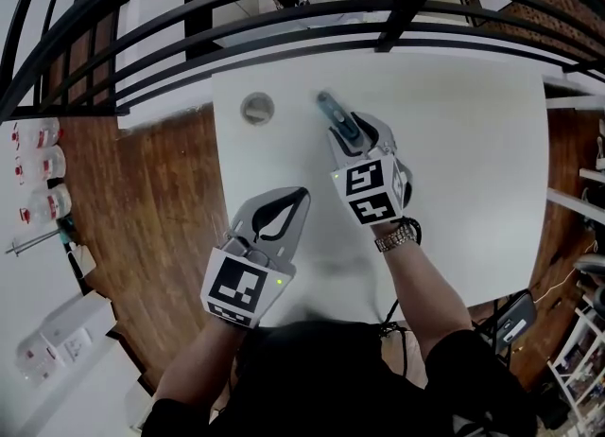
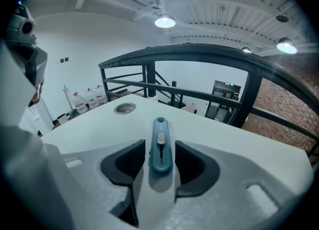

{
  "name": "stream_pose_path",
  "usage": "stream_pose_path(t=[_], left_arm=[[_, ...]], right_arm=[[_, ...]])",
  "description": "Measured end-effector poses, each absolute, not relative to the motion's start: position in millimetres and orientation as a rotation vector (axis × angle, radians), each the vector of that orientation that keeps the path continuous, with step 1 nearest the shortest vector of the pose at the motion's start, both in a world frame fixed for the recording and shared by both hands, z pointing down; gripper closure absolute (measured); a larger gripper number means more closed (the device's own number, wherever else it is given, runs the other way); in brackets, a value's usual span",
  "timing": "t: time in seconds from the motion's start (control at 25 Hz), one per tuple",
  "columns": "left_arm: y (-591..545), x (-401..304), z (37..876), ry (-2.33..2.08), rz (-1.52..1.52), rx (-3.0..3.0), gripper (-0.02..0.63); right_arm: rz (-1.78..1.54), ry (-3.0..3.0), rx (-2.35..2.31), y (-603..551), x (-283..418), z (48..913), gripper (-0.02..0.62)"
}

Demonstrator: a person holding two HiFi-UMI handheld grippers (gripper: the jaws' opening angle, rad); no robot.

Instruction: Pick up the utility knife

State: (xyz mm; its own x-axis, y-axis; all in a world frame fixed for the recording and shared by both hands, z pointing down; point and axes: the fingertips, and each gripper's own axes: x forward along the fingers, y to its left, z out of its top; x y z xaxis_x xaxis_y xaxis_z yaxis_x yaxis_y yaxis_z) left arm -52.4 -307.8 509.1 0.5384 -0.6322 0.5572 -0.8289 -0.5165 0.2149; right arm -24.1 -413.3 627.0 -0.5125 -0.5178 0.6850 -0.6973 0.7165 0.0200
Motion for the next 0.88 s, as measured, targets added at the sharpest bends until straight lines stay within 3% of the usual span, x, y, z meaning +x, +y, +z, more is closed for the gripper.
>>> stream_pose_path(t=[0.24,0.88], left_arm=[[-307,-55,506,-1.195,0.579,2.322,0.589],[-269,-67,471,-1.204,0.553,2.398,0.589]], right_arm=[[0.319,-2.207,0.892,-412,-24,629,0.46],[0.285,-2.231,0.998,-369,-20,576,0.466]])
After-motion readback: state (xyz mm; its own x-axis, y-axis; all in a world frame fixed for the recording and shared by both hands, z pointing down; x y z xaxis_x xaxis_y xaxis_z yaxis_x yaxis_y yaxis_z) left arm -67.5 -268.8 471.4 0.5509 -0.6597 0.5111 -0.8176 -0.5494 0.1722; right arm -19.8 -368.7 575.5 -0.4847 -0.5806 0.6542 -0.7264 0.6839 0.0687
